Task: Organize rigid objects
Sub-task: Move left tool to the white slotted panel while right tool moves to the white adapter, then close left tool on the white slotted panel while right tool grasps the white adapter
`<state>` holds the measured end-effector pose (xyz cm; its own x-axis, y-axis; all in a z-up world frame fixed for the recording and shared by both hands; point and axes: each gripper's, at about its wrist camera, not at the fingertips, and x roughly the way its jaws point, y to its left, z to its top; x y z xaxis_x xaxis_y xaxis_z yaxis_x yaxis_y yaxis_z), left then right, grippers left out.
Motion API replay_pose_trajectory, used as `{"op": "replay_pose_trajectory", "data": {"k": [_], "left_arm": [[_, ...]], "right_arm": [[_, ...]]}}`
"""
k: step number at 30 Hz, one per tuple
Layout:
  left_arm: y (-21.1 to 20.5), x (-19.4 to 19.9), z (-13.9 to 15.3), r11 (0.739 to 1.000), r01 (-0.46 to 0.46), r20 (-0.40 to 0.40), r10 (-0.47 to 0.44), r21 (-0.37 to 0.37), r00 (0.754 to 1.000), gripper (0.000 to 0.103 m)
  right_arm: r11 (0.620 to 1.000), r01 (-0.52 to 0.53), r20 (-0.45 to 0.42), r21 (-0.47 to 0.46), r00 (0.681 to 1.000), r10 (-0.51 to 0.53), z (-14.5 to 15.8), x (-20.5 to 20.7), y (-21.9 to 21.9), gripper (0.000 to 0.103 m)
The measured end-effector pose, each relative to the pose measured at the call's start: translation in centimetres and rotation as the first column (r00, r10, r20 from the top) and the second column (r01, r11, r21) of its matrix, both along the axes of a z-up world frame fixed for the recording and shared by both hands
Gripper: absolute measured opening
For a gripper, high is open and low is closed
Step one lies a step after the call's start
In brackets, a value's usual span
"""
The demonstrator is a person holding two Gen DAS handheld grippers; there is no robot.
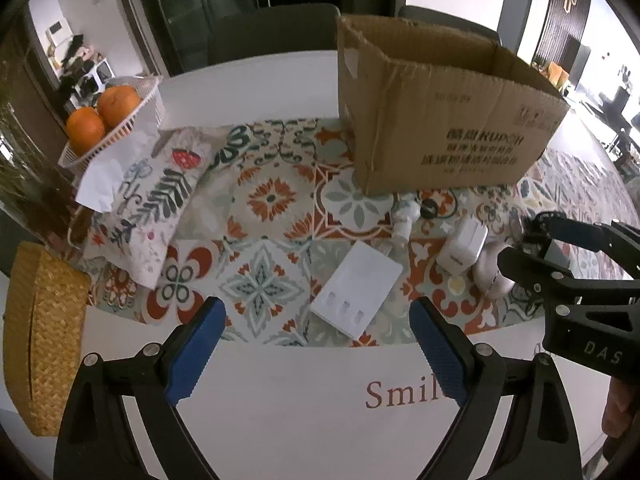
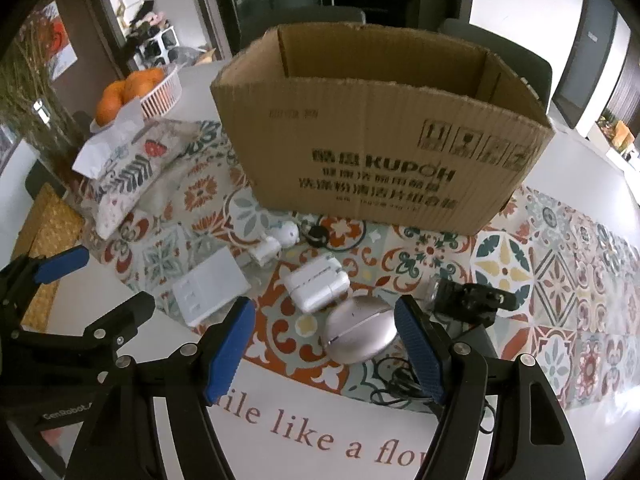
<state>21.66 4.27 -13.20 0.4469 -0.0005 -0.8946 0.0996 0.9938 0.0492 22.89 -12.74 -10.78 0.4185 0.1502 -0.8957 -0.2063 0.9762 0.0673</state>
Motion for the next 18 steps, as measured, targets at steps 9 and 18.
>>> {"op": "replay_pose_trajectory", "data": {"k": [9,18], "left_arm": [[-0.4,0.6,-2.3,0.998,0.06,-0.074,-0.062,-0.019,0.995,0.094],[-0.9,2.0,-4.7,0.989,0.146,-0.14,-0.148,-0.024,0.979,0.09]], "right_arm": [[0.999,-0.042,-0.058,-0.015,0.997,0.041,-1.9,0.6,0.3,0.073],[0.994,-0.1,-0.103,-0.053,0.99,0.094,-3.7,1.5,1.1,0.073]]}}
